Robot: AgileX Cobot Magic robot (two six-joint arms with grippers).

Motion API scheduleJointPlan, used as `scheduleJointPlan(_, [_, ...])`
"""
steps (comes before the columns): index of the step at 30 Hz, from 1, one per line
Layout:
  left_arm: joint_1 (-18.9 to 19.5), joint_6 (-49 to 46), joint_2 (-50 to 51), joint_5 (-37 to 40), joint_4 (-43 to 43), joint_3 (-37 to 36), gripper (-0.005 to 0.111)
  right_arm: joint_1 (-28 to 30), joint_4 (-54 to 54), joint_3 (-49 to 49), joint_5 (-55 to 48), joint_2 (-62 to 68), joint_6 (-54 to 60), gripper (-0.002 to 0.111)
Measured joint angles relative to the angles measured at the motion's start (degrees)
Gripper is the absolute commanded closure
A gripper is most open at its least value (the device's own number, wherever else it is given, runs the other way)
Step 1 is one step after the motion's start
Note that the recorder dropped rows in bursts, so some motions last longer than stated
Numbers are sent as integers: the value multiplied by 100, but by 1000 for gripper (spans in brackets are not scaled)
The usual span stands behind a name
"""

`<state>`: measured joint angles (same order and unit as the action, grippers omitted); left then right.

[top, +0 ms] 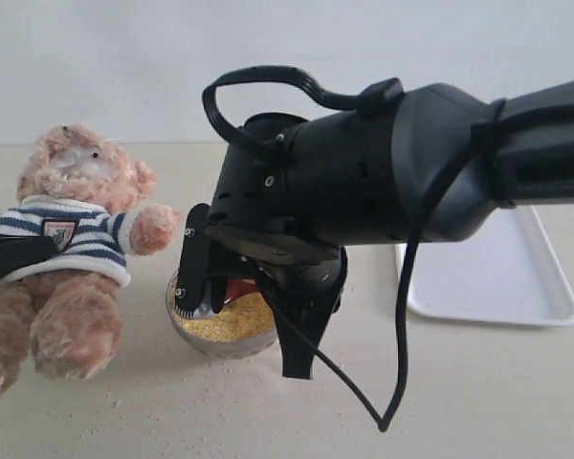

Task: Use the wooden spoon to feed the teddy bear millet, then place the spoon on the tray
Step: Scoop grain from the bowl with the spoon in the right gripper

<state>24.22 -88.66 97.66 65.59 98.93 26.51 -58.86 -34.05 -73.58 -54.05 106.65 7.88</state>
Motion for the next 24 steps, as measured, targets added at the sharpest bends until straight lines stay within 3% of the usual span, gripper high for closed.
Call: scheduleJointPlan(24, [0, 0, 0, 0, 0, 0, 102, 0, 202, 0, -199, 0, -837, 108])
